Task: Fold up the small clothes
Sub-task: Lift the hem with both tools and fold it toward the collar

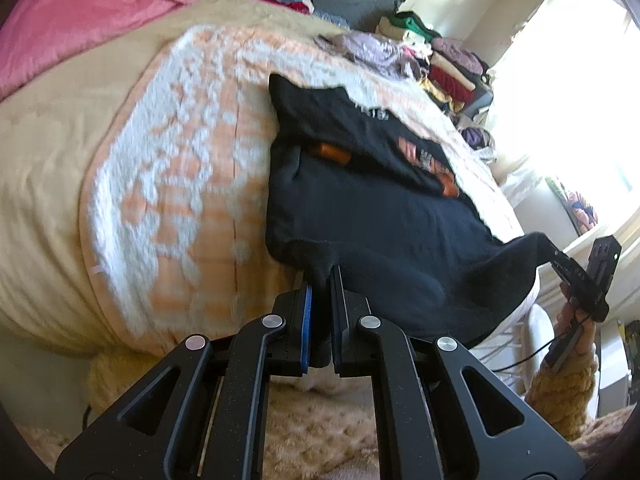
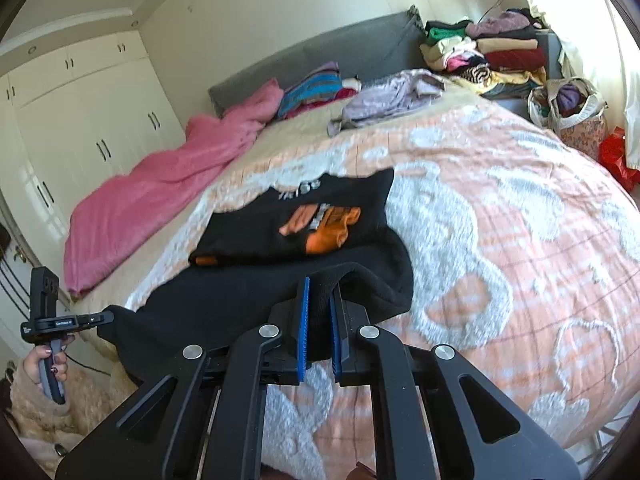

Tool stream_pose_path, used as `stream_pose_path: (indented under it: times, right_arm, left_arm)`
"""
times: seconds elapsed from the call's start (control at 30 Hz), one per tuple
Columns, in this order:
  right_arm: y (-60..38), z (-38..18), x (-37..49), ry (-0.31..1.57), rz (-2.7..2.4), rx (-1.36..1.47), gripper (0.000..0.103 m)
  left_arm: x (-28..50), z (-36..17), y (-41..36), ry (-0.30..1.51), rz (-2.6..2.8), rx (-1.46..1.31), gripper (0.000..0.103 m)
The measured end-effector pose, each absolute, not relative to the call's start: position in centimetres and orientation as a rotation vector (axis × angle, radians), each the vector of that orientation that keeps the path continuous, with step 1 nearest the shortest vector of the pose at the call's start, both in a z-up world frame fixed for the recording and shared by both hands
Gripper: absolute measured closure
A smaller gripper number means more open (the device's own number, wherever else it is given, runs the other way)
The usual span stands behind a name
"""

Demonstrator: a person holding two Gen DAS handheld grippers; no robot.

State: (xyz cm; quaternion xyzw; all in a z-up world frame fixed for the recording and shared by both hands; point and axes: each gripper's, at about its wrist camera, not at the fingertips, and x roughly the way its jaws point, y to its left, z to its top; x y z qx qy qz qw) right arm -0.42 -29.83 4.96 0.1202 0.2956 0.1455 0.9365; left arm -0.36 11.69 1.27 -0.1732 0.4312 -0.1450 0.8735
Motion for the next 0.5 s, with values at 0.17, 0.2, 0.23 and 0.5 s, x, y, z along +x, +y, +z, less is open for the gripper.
stream_pose_path:
  times: [0.17, 0.2, 0.23, 0.5]
  right_arm:
    - [-30.3, 6.6, 0.0, 0.556, 0.297, 0.247, 0.095]
    - [-30.3, 6.9, 0.1, 0.546, 0.297, 0.243, 0.095]
    - [-30.4, 7.3, 0.2, 0.535, 0.296, 0.239, 0.095]
    - [-30.9, 9.6, 1.7, 0.479, 0.276, 0.232, 0.095]
  left_arm:
    - [1.0, 3.2, 11.9, 0.856, -0.279, -0.359, 0.101]
    - [1.1, 3.5, 11.9, 0.849, -0.274, -0.352, 0.101]
    - [1.3, 4.0, 11.8, 0.839, -0.268, -0.341, 0.101]
    - [2.8, 6.6, 11.4, 0.776, -0.231, -0.287, 0.101]
